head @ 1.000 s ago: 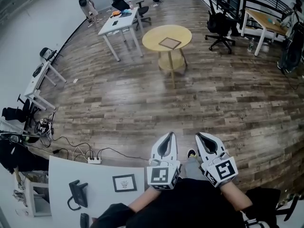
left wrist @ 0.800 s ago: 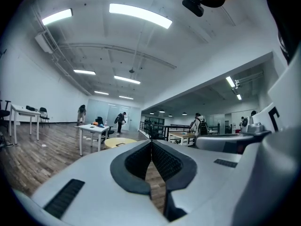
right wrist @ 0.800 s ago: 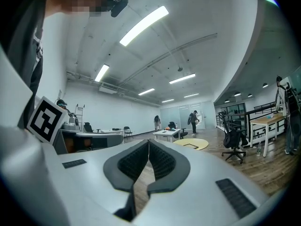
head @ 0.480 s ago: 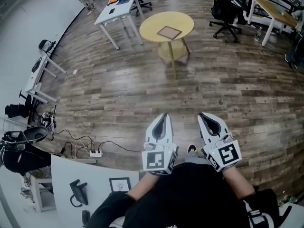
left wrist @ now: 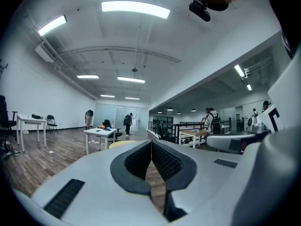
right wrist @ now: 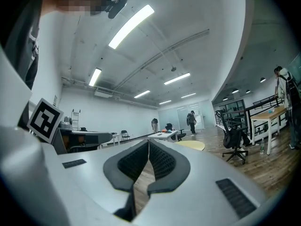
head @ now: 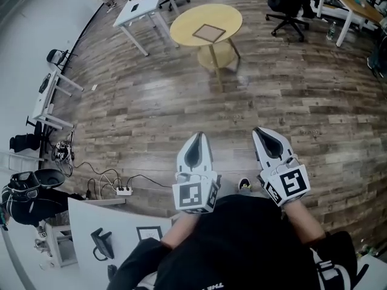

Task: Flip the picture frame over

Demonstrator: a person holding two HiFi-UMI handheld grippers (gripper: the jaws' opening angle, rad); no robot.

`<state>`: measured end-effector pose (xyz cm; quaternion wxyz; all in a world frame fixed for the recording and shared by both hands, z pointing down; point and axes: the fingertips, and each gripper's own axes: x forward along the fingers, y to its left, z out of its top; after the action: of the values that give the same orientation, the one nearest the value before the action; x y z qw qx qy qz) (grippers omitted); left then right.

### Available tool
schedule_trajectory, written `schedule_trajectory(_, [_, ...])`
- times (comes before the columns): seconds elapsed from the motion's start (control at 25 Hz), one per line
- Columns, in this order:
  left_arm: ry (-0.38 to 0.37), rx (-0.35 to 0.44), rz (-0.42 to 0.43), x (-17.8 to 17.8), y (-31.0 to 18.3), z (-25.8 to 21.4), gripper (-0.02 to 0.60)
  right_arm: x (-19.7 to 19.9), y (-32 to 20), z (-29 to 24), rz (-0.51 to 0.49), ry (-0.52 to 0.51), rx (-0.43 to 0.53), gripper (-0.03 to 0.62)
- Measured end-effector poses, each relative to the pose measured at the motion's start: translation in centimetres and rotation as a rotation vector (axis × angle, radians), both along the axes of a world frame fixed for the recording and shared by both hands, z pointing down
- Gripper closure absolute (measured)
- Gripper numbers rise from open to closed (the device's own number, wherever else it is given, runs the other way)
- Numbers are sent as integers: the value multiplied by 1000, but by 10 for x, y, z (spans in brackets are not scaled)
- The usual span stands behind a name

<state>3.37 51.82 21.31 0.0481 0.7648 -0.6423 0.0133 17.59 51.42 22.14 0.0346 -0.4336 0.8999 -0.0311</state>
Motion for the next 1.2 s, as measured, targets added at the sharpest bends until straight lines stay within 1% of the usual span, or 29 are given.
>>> schedule_trajectory(0.12, [-3,-10,1,1,-18,5,558,-1,-15,5,-7,6,-9,574])
schedule_trajectory(0.24, [-10,0,18,2,-39,7,558,-3,-32,6,-5,19,-5,574])
schedule_trajectory(0.44, [-9,4,52,-5,-88,7,558,-16,-79,9,4,43,-9,574])
schedule_trajectory(0.52, [0,-5,50,-15,-111,12,558,-26,-101,11,3,57,-14,574])
schedule_trajectory(0.68, [2,19,84,-32,-161,19,558,-47,-145,12,2,86,-13,574])
schedule_trajectory(0.8, [4,17,96,-44,-199,20,558,-60,-181,16,4,104,-26,574])
schedule_trajectory(0.96, [18,-2,89,-75,-241,22,558,-90,-226,16,1,100,-34,574])
schedule_trajectory(1.2, [37,0,93,-118,-285,28,558,-137,-267,14,-24,129,-16,574])
